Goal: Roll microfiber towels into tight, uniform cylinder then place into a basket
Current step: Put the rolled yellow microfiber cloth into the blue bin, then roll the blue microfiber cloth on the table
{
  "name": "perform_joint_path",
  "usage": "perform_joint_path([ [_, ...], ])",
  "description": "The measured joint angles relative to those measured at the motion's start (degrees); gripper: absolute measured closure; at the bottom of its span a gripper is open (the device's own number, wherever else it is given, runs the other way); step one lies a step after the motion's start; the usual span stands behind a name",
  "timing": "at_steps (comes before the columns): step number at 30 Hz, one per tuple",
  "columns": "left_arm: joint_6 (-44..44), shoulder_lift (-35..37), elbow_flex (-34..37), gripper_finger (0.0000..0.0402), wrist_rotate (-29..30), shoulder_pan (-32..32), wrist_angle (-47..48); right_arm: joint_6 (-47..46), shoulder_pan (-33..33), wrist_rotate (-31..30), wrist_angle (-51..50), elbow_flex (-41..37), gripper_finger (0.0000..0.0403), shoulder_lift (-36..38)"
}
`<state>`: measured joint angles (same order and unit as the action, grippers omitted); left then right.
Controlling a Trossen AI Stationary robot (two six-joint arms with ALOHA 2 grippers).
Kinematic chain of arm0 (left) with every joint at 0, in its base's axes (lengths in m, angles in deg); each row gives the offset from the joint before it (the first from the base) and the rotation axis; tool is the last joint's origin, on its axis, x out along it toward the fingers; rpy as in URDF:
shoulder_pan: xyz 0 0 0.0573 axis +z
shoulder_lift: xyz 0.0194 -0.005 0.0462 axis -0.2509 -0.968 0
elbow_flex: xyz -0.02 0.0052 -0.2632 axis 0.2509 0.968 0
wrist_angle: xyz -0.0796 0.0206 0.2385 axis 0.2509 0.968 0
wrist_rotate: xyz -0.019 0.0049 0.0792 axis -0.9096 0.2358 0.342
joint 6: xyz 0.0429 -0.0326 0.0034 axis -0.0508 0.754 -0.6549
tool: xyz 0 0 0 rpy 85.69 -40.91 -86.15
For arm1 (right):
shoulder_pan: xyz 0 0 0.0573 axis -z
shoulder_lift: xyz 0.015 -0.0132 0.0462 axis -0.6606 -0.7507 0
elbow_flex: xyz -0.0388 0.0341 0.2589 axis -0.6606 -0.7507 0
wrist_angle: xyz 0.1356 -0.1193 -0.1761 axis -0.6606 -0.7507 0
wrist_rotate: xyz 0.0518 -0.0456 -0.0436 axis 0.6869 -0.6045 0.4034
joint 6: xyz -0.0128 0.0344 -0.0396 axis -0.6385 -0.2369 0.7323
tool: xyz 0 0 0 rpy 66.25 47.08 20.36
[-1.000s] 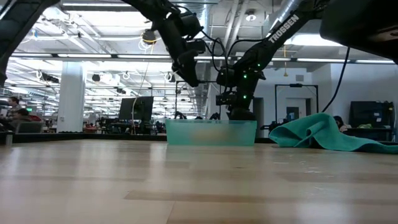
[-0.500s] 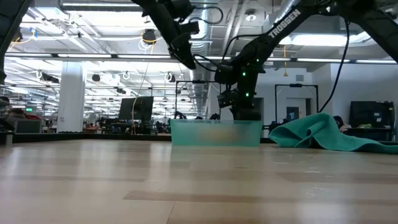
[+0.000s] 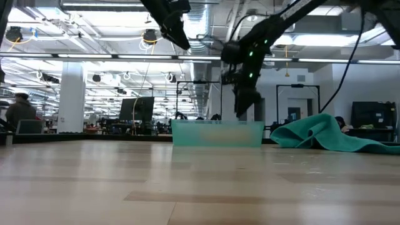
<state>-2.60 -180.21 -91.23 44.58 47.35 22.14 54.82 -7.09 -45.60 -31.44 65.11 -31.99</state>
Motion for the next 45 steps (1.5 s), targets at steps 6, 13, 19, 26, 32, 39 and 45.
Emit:
perform_joint_path([
  [6,2.4,3.8,0.0,0.0198,0.0,-0.8,7.0,-8.0,1.6,9.5,-10.2,0.0,0.0149,8.9],
  [13,3.7,9.1,8.2,0.0198,0.0,-6.1,0.4,-19.4,0.3,15.3,-13.4,-8.2,0.0148,20.1],
  [19,7.2,15.3,24.1,0.0198,0.0,-13.1,-15.3,-27.7,-4.2,14.9,-9.0,-24.6,0.0148,33.4],
  [26,15.7,18.0,34.2,0.0198,2.2,-24.4,-22.6,-42.7,-12.0,11.1,2.7,-39.2,0.0148,48.6],
  [32,19.5,17.9,42.5,0.0198,14.0,-37.3,-33.6,-47.3,-20.3,8.8,13.2,-45.1,0.0148,55.6],
  [39,24.9,16.9,53.7,0.0198,18.5,-45.8,-55.7,-48.5,-29.5,8.7,22.5,-46.6,0.0148,54.9],
  [45,26.8,15.8,55.0,0.0198,18.6,-47.1,-59.2,-49.7,-36.3,8.8,25.2,-46.6,0.0148,50.4],
])
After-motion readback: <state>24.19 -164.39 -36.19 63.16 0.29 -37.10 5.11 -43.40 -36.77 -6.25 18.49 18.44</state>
